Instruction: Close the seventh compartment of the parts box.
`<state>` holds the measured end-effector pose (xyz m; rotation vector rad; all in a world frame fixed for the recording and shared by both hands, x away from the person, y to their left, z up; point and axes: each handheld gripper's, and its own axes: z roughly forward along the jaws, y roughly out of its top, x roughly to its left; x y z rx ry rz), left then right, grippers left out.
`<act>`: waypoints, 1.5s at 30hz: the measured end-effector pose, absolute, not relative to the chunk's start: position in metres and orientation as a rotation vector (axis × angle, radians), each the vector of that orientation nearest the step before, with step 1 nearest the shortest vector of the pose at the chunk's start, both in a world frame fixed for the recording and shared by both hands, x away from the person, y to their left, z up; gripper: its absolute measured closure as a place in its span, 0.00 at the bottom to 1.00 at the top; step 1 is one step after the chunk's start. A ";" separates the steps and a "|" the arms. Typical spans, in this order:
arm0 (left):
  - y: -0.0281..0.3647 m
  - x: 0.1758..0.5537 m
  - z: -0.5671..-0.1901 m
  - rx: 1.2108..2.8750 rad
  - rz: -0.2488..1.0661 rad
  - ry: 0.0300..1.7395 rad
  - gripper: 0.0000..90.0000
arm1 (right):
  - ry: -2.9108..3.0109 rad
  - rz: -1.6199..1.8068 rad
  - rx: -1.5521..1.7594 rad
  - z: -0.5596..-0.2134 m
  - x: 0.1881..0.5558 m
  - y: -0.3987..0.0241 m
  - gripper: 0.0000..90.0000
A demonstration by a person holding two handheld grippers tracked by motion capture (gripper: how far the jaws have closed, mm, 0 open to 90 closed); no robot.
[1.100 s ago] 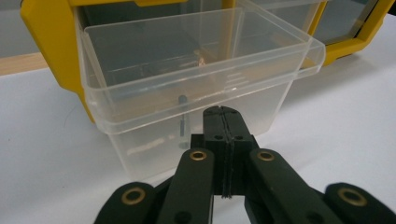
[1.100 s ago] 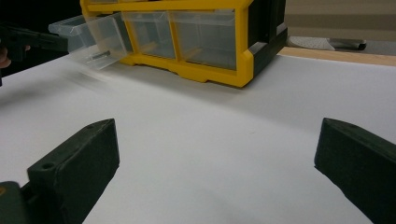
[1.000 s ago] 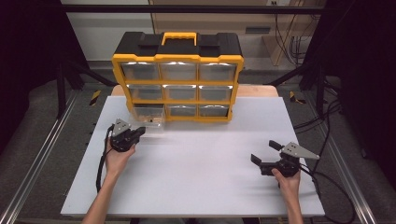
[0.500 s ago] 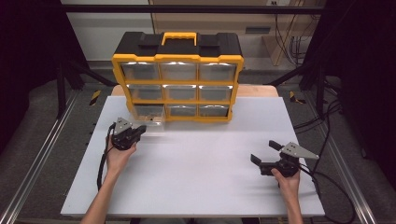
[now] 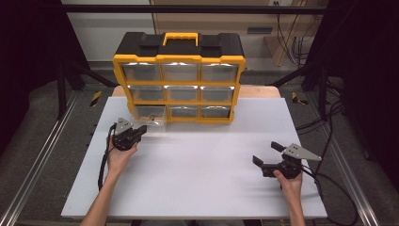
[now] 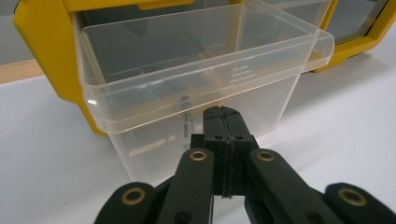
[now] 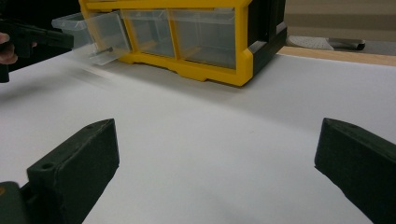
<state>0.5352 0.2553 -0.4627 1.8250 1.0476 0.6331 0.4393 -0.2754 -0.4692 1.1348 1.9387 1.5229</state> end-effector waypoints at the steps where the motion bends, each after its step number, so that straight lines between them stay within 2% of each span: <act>1: 0.255 0.536 -0.463 1.826 0.634 1.047 0.99 | 1.940 1.523 1.134 -0.469 0.439 -0.275 0.01; 45: 0.247 0.566 -0.460 1.816 0.658 1.073 0.99 | 1.942 1.517 1.132 -0.470 0.440 -0.275 0.01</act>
